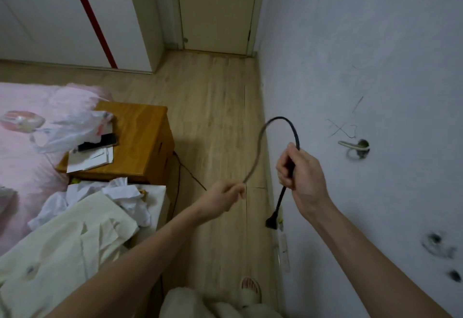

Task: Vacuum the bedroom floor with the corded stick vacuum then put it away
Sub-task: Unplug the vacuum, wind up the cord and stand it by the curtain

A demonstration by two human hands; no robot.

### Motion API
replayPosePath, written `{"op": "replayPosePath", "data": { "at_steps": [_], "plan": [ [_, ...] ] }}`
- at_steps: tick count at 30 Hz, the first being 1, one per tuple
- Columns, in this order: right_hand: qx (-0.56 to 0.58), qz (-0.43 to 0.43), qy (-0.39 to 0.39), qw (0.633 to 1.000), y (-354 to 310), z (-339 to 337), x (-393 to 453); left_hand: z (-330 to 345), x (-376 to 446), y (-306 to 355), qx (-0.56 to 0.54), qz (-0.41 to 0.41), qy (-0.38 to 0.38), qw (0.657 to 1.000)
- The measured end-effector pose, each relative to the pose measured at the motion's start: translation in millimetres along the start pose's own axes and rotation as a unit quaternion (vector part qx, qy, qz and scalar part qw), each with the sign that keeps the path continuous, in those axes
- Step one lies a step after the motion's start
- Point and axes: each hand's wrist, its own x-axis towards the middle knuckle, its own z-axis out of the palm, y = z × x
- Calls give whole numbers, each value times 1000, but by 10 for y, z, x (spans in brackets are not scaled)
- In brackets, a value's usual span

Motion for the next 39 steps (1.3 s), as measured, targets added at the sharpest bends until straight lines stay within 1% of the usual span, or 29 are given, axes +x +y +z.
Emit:
{"op": "replayPosePath", "data": {
  "at_steps": [4, 6, 8, 11, 12, 13, 14, 15, 16, 18, 20, 21, 23, 24, 26, 29, 31, 33, 35, 37, 39],
  "plan": [
    [-110, -65, 19, 992, -14, 29, 185, 142, -42, 442, -40, -10, -136, 990],
    [-184, -75, -2, 980, 31, -3, 314, 136, -23, 548, -38, -20, -174, 984],
    [-260, -45, -65, 962, 128, -28, 405, 68, 34, 605, -43, -36, -155, 986],
    [-323, 44, -159, 932, 294, -72, 482, -121, 110, 600, -34, -55, -132, 989],
    [-355, 46, -184, 916, 339, -82, 502, -187, 112, 570, -27, -52, -136, 989],
    [-389, 28, -201, 899, 374, -94, 524, -244, 99, 521, -9, -45, -142, 989],
    [-419, 4, -202, 885, 394, -114, 556, -292, 81, 462, 22, -37, -143, 989],
    [-431, -13, -181, 884, 408, -153, 604, -332, 63, 381, 64, -32, -139, 988],
    [-429, -19, -152, 890, 414, -213, 661, -359, 47, 291, 111, -39, -131, 984],
    [-420, 2, -117, 900, 429, -363, 763, -368, -3, 117, 210, -87, -106, 968],
    [-441, 51, -139, 885, 486, -463, 796, -331, -40, 15, 324, -123, -90, 934],
    [-440, 85, -157, 880, 513, -463, 792, -301, -33, 5, 366, -114, -95, 919],
    [-381, 165, -189, 890, 538, -366, 749, -233, 19, 78, 411, -55, -121, 902],
    [-338, 198, -211, 895, 536, -288, 716, -206, 55, 151, 416, -23, -131, 900],
    [-275, 234, -256, 897, 535, -123, 641, -192, 136, 302, 413, 29, -140, 899],
    [-218, 245, -293, 898, 547, 89, 486, -310, 168, 466, 383, 52, -121, 914],
    [-191, 230, -294, 908, 570, 200, 378, -475, 105, 464, 364, 63, -101, 924],
    [-198, 214, -270, 918, 549, 293, 308, -613, -8, 379, 333, 71, -91, 936],
    [-221, 197, -257, 920, 478, 361, 279, -670, -119, 268, 303, 63, -88, 947],
    [-215, 174, -253, 927, 373, 366, 256, -660, -191, 102, 290, 23, -85, 953],
    [-115, 163, -209, 957, 223, 282, 259, -633, -302, -185, 299, -42, -78, 950]
  ]
}}
